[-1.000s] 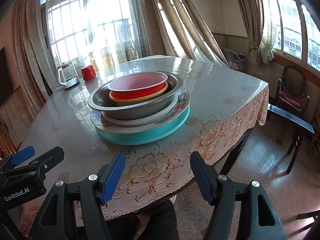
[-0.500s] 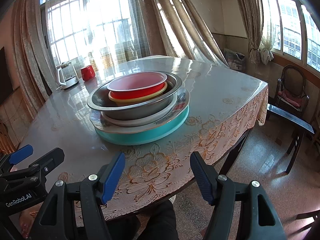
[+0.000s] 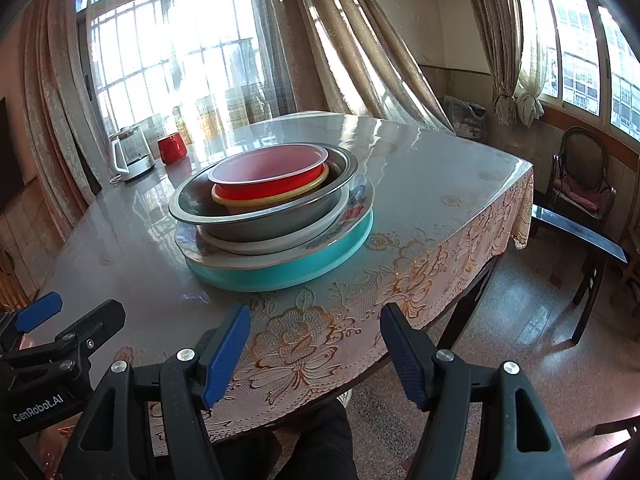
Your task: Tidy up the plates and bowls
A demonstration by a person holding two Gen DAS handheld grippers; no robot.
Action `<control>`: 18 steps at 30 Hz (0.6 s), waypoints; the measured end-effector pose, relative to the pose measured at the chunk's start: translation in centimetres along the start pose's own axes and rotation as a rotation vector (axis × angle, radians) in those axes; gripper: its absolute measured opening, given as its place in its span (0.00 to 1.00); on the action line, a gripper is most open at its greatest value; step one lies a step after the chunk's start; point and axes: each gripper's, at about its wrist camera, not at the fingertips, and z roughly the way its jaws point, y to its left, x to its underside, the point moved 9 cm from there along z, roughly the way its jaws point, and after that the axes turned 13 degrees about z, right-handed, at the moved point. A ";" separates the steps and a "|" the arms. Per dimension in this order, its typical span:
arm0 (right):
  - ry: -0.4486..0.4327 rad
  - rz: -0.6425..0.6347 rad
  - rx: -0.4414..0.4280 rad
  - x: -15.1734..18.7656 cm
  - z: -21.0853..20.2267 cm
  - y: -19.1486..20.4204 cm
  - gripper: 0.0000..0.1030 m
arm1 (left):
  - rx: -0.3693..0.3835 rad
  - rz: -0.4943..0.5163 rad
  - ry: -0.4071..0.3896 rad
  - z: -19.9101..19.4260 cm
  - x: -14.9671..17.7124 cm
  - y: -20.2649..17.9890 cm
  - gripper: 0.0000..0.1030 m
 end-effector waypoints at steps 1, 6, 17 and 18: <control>0.001 0.001 0.002 0.0 0.0 0.0 0.66 | -0.001 0.001 0.001 0.0 0.0 0.0 1.00; -0.002 0.005 0.002 -0.1 0.0 -0.2 0.66 | 0.002 0.000 0.007 0.1 0.1 -0.1 1.00; 0.008 0.011 0.001 0.0 0.1 -0.5 0.66 | 0.004 0.011 0.005 0.1 0.0 -0.3 1.00; 0.009 0.012 0.000 0.1 0.1 -0.5 0.66 | 0.011 0.011 0.003 0.1 0.0 -0.3 1.00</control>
